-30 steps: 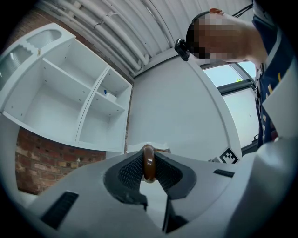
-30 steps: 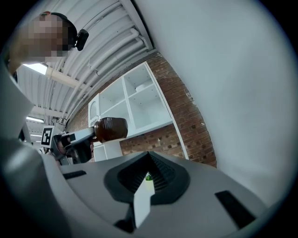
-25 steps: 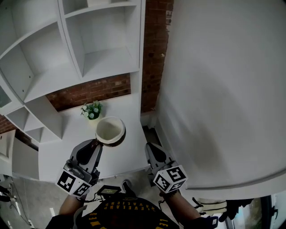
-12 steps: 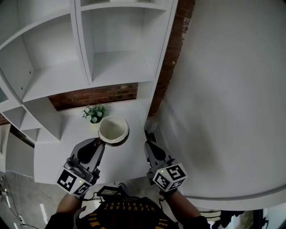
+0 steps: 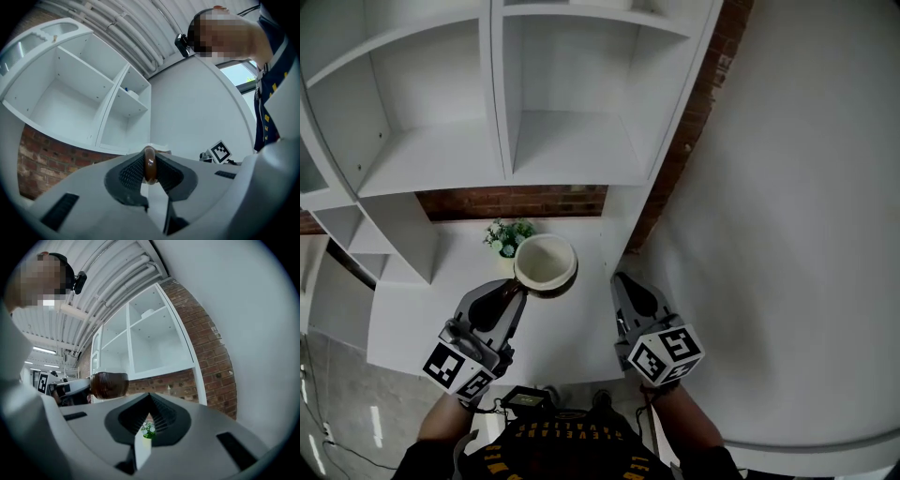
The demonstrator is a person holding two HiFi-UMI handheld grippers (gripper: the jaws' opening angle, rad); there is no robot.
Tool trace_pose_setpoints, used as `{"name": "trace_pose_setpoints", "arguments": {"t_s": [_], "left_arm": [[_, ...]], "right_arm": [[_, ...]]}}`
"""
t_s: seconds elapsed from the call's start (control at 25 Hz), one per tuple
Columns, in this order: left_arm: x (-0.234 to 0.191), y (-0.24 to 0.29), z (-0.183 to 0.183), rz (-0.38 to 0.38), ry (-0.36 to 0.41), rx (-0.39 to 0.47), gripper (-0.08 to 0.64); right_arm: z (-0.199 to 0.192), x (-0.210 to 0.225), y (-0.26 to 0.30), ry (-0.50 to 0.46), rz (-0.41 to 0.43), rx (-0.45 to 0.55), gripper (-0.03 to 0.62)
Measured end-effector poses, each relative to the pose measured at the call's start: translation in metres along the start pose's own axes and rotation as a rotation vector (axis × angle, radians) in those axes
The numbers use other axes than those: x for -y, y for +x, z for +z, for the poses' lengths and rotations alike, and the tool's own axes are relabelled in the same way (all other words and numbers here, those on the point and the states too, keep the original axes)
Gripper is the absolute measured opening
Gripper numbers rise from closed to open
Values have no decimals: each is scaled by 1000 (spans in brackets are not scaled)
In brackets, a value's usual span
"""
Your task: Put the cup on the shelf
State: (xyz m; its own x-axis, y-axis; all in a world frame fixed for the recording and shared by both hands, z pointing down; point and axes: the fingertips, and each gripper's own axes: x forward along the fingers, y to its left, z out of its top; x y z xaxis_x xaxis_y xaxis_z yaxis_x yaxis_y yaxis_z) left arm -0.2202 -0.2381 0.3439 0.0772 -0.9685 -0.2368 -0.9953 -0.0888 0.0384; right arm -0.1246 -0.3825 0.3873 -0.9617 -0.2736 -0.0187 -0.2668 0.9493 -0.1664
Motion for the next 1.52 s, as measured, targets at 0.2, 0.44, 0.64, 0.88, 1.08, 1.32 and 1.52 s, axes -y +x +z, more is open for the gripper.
{"name": "trace_pose_setpoints", "arguments": {"t_s": [0.2, 0.44, 0.64, 0.88, 1.08, 1.32, 1.52], "left_arm": [[-2, 14, 16, 73, 36, 13, 57], [-6, 39, 33, 128, 84, 16, 57], [-8, 62, 43, 126, 134, 8, 57], [-24, 88, 60, 109, 118, 19, 57], [-43, 107, 66, 108, 109, 6, 57], [-56, 123, 63, 123, 138, -4, 57], [-70, 137, 71, 132, 152, 6, 57]], "right_arm": [[19, 16, 14, 5, 75, 11, 6], [33, 24, 37, -21, 164, 2, 6], [42, 23, 52, -51, 226, 1, 6], [49, 25, 65, -83, 255, -3, 6], [66, 22, 71, -106, 259, 24, 6], [81, 18, 76, -109, 275, 41, 6], [84, 19, 79, -124, 271, 40, 6]]}}
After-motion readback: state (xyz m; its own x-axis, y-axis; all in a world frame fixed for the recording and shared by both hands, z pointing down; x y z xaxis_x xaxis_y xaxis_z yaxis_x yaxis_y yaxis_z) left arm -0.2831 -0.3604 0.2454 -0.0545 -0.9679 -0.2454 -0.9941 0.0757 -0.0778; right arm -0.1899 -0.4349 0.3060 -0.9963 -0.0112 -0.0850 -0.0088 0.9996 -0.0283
